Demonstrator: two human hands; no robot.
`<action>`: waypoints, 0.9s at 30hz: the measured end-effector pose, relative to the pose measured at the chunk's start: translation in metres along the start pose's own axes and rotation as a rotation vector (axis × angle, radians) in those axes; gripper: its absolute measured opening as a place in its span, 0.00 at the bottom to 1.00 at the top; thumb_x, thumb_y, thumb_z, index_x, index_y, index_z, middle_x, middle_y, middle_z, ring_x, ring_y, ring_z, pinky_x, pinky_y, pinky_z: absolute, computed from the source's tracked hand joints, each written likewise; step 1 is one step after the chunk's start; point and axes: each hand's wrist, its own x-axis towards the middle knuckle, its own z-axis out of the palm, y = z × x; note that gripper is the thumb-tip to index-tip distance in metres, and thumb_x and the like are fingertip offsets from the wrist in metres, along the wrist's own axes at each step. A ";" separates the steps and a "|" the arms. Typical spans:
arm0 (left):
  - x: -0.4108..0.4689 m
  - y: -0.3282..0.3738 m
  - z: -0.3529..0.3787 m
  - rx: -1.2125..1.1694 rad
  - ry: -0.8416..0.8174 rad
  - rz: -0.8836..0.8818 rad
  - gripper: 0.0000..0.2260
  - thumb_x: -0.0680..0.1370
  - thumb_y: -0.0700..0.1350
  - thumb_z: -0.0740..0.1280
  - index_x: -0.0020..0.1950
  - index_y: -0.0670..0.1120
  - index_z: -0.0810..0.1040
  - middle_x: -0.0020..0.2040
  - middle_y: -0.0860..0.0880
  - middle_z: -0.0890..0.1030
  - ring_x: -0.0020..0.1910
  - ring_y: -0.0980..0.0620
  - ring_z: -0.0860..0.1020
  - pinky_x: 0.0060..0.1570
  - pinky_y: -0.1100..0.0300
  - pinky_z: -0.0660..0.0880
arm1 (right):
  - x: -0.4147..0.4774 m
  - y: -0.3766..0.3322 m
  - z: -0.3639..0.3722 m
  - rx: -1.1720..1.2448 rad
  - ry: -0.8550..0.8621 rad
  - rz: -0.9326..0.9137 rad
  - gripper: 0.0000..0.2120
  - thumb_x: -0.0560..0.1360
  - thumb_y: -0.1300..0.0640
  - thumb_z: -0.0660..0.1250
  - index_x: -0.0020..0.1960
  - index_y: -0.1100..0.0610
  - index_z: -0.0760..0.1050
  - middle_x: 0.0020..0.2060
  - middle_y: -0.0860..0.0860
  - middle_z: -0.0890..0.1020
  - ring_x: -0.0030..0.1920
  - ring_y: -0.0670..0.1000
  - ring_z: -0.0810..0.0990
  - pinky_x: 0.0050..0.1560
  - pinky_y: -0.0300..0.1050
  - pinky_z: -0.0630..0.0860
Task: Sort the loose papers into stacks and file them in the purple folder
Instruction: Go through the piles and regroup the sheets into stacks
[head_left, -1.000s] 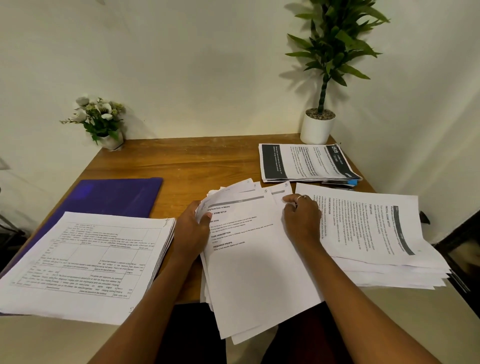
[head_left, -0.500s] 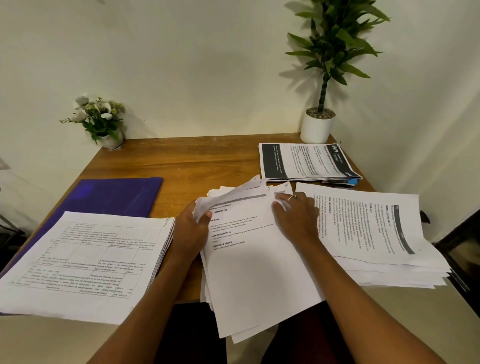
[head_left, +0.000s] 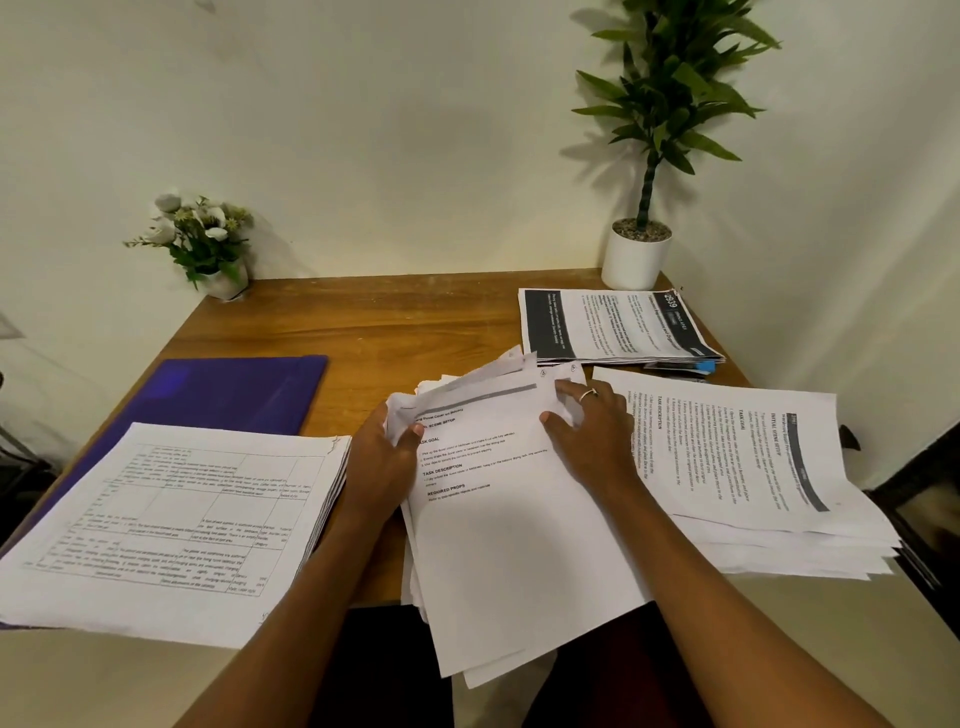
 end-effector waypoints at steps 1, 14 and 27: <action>0.000 0.000 0.000 -0.006 0.003 0.007 0.27 0.80 0.52 0.69 0.77 0.44 0.68 0.73 0.43 0.73 0.70 0.40 0.73 0.66 0.42 0.73 | -0.001 0.000 0.000 0.059 0.015 -0.009 0.19 0.75 0.49 0.72 0.66 0.45 0.78 0.69 0.50 0.74 0.68 0.53 0.70 0.70 0.57 0.66; 0.001 -0.001 0.002 -0.023 0.013 -0.006 0.28 0.80 0.51 0.69 0.78 0.45 0.66 0.75 0.43 0.72 0.72 0.39 0.72 0.67 0.42 0.71 | -0.003 -0.007 -0.005 0.009 -0.082 0.028 0.24 0.79 0.46 0.68 0.74 0.47 0.72 0.77 0.52 0.66 0.76 0.55 0.64 0.76 0.57 0.58; 0.002 -0.002 0.003 -0.023 0.016 0.004 0.26 0.81 0.52 0.68 0.77 0.45 0.67 0.74 0.44 0.73 0.71 0.40 0.73 0.68 0.41 0.70 | -0.005 -0.009 -0.007 0.147 -0.080 -0.036 0.19 0.79 0.50 0.66 0.69 0.52 0.78 0.76 0.50 0.70 0.72 0.53 0.71 0.74 0.61 0.67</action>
